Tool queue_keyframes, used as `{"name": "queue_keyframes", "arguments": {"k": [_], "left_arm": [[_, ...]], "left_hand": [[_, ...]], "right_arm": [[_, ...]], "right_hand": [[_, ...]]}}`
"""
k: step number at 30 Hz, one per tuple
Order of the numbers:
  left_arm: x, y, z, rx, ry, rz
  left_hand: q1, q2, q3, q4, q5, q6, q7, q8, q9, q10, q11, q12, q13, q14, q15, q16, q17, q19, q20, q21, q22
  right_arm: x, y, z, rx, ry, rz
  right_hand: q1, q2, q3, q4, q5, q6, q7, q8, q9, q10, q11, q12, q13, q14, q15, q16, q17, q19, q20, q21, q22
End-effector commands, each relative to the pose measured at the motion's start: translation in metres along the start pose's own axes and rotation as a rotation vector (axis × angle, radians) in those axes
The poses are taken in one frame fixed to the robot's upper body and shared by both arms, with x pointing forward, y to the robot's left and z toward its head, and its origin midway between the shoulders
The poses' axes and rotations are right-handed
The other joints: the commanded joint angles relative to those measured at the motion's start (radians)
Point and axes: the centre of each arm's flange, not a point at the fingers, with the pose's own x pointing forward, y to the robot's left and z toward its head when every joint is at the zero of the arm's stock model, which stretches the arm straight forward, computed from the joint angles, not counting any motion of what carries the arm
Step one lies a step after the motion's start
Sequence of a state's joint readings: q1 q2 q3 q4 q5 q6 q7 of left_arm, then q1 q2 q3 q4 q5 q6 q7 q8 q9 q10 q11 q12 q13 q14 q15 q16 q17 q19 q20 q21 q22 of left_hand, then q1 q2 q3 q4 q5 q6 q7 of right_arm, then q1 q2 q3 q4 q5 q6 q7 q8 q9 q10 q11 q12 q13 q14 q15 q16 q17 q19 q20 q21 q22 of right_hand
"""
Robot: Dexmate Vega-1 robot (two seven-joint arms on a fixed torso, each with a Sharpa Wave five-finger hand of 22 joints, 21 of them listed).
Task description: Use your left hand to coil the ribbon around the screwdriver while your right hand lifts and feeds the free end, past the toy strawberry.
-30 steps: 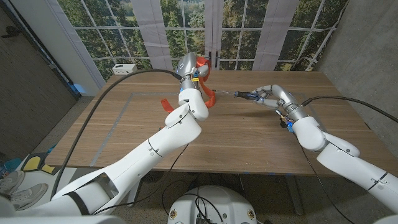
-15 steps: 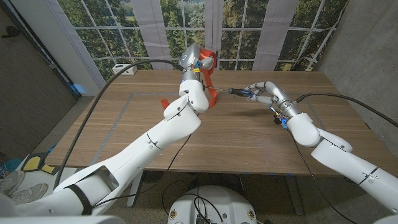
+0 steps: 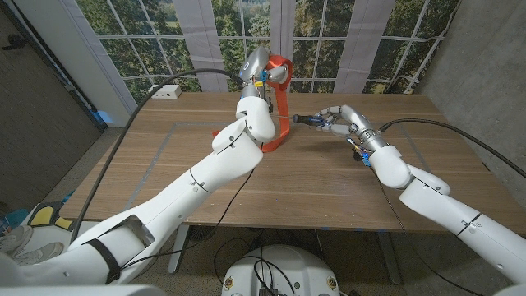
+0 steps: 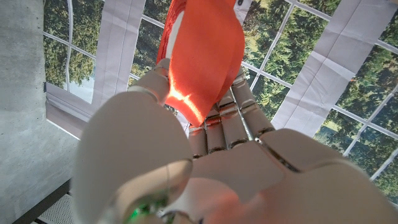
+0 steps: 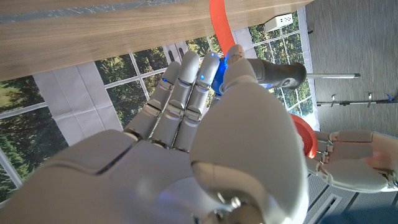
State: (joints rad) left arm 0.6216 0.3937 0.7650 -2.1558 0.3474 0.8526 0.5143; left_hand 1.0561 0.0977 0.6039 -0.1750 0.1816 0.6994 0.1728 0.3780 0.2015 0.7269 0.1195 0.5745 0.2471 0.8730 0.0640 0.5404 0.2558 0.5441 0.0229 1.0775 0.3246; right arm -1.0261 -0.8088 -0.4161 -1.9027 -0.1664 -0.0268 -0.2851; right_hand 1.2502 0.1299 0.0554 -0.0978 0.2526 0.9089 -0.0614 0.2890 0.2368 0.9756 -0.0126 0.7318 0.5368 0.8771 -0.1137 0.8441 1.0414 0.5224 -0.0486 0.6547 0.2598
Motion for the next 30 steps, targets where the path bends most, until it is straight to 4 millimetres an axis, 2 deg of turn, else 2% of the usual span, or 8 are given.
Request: {"name": "queue_keyframes", "arguments": {"k": [1, 13, 30], "left_arm": [[-0.002, 0.012, 0.002, -0.079, -0.027, -0.093], [-0.011, 0.023, 0.004, -0.114, -0.04, -0.127], [-0.033, 0.039, 0.002, -0.102, -0.053, -0.09]], "left_hand": [[0.072, 0.078, 0.032, 0.017, 0.006, 0.167, -0.12, 0.002, 0.033, 0.229, -0.221, 0.045, 0.151, 0.185, -0.245, -0.002, 0.106, -0.006, -0.004, 0.01, -0.001], [0.071, 0.077, 0.034, 0.016, 0.007, 0.17, -0.118, -0.003, 0.037, 0.23, -0.218, 0.044, 0.154, 0.189, -0.247, -0.004, 0.11, -0.011, -0.004, 0.03, -0.005], [0.072, 0.074, 0.036, 0.012, 0.009, 0.179, -0.114, -0.009, 0.039, 0.237, -0.218, 0.041, 0.156, 0.196, -0.248, -0.007, 0.117, -0.014, -0.009, 0.058, -0.012]], "right_arm": [[0.022, 0.01, 0.0, -0.012, 0.012, -0.002], [0.039, 0.015, 0.0, -0.018, 0.031, -0.028], [0.059, 0.006, -0.013, -0.019, 0.088, -0.072]], "right_hand": [[-0.02, 0.034, 0.001, 0.004, 0.006, 0.225, 0.044, 0.0, 0.061, 0.009, 0.0, -0.004, 0.005, -0.002, -0.1, 0.006, 0.001, -0.004, -0.02, 0.008, 0.001], [-0.019, 0.034, -0.001, 0.004, 0.006, 0.23, 0.046, -0.004, 0.064, 0.014, 0.001, -0.008, 0.002, 0.0, -0.099, 0.014, -0.006, -0.005, -0.019, 0.02, -0.002], [-0.018, 0.035, -0.002, 0.005, 0.005, 0.229, 0.044, -0.01, 0.068, 0.012, 0.0, -0.011, 0.008, -0.005, -0.099, 0.02, -0.006, -0.013, -0.021, 0.034, -0.007]]}}
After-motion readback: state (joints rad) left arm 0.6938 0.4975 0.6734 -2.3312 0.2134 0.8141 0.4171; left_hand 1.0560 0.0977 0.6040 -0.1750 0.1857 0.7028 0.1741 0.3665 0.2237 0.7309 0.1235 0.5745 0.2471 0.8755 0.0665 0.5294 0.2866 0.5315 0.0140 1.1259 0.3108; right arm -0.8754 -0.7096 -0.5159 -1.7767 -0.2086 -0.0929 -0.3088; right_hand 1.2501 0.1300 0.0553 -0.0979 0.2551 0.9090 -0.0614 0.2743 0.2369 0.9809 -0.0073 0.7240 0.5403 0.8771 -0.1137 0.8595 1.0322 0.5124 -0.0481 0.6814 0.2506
